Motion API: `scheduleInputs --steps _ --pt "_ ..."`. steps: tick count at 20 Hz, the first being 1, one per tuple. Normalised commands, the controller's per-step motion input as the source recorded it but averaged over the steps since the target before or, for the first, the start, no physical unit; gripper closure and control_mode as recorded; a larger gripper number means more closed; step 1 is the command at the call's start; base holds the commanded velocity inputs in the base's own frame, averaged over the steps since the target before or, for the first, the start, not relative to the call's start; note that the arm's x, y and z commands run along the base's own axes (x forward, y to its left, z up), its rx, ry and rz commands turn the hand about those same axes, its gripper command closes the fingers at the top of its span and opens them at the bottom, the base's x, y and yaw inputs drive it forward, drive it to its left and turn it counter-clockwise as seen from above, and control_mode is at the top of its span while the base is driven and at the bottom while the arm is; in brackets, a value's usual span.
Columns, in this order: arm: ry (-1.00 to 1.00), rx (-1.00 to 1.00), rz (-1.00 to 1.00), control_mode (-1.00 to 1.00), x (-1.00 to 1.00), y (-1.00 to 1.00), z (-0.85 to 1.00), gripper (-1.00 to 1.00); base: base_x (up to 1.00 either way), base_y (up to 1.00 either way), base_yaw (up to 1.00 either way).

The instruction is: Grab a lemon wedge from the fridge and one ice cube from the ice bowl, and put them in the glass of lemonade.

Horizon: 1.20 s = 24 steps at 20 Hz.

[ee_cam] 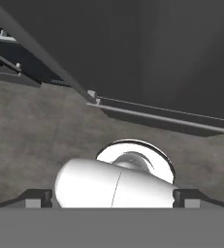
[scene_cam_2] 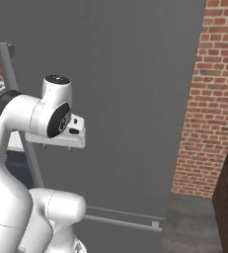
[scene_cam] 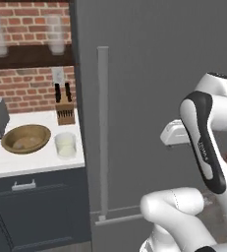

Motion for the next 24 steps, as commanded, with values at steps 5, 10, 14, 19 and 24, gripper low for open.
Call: scheduleInputs --steps 5,10,14,19,24 --pt "0.00 0.00 0.00 1.00 0.00 0.00 0.00 -1.00 0.00 0.85 -0.06" --pt "0.00 0.00 0.00 1.00 0.00 0.00 0.00 -1.00 0.00 0.55 -0.19" --pt "0.00 0.00 0.00 1.00 0.00 0.00 0.00 -1.00 0.00 0.42 -0.29" --pt "0.00 0.00 0.00 1.00 0.00 0.00 0.00 -1.00 0.00 0.35 -0.31" --pt "0.00 0.00 0.00 1.00 0.00 0.00 0.00 -1.00 0.00 0.37 -0.30"
